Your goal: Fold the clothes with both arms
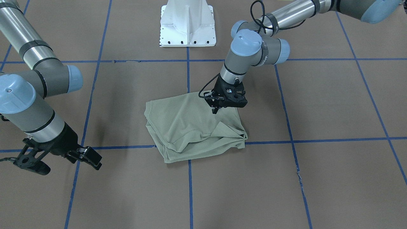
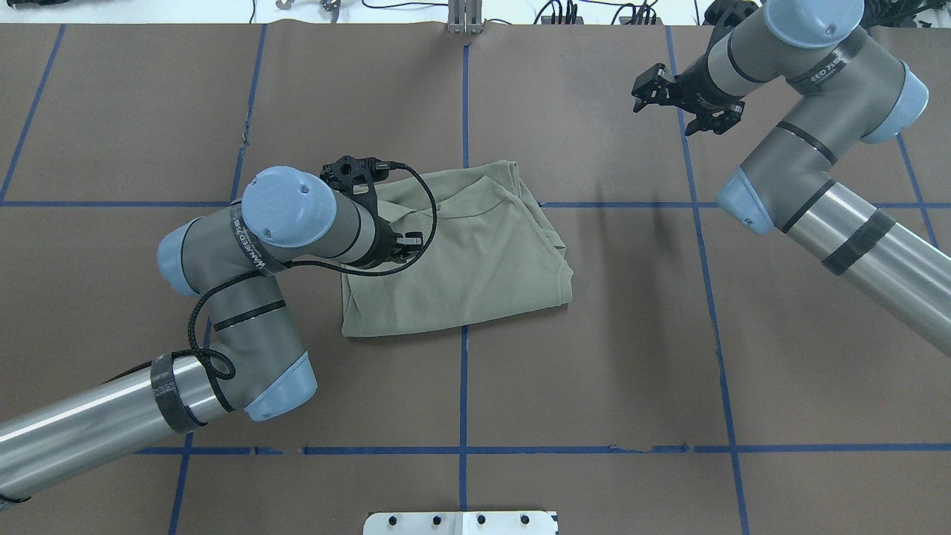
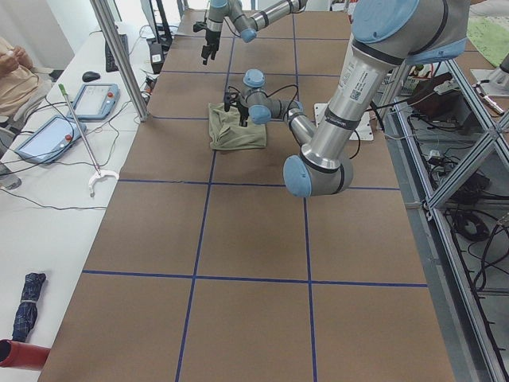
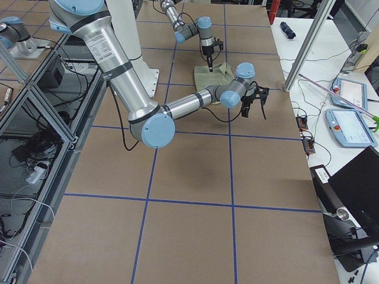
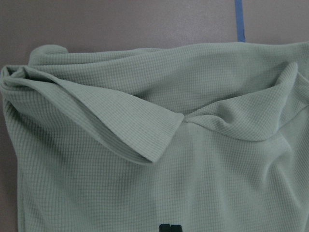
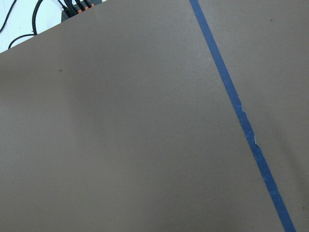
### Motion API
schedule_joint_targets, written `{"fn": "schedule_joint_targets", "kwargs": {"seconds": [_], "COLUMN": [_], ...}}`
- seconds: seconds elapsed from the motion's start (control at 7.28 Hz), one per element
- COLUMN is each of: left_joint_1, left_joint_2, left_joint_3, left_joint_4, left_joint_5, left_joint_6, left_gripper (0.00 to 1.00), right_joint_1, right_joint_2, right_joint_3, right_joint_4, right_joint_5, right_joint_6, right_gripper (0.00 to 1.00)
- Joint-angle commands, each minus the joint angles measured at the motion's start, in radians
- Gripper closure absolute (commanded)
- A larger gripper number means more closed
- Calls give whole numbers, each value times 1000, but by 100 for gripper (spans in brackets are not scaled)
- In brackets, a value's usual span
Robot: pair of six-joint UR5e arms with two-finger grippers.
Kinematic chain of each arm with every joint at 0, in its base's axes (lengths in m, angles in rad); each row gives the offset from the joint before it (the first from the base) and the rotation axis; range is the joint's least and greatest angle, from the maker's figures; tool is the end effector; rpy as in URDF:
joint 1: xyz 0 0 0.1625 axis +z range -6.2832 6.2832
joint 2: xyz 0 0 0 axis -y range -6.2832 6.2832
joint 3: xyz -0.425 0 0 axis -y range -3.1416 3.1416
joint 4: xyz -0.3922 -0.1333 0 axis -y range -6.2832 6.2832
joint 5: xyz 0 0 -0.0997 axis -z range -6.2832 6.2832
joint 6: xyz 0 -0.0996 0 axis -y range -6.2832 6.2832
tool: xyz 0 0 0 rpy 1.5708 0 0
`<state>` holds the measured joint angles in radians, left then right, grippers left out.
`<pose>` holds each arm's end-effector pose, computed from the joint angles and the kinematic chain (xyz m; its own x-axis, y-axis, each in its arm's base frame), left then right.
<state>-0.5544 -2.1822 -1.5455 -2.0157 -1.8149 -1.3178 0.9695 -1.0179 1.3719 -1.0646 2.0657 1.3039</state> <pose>0.5418 -0.4639 0.2577 0.5068 -0.0281 -0.8616 0.2145 0.9721 0.0945 -0.3378 -0.6445 0.3698 0.4936 0.3092 0.8128 -0.4062 0.9084 -0.0989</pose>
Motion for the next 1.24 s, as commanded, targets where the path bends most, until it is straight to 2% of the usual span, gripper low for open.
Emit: {"fn": "schedule_joint_targets", "kwargs": {"seconds": [0.0,0.27,0.41,0.55,0.82,1.1], "left_joint_1": [-13,-57,-99,-116,-186,-312], "left_joint_2": [-8,-19,-66,-120,-246,-249], "left_joint_3": [36,62,109,196,536,556], "left_joint_4": [-1,-12,-14,-24,-272,-278], "left_joint_5": [9,40,40,42,45,23], "left_joint_6": [3,53,61,63,113,288], "left_gripper": [100,100,100,100,100,100], "right_joint_1": [-2,-2,-3,-5,-21,-23], "right_joint_2": [-1,-2,-2,-4,-7,-2], "right_joint_3": [9,12,21,21,19,19], "right_joint_4": [-2,-2,-3,-3,-2,-3], "right_joint_5": [-1,-1,-1,-1,-7,-4], "right_joint_6": [2,3,5,8,11,14], "right_gripper": [0,0,0,0,0,0]}}
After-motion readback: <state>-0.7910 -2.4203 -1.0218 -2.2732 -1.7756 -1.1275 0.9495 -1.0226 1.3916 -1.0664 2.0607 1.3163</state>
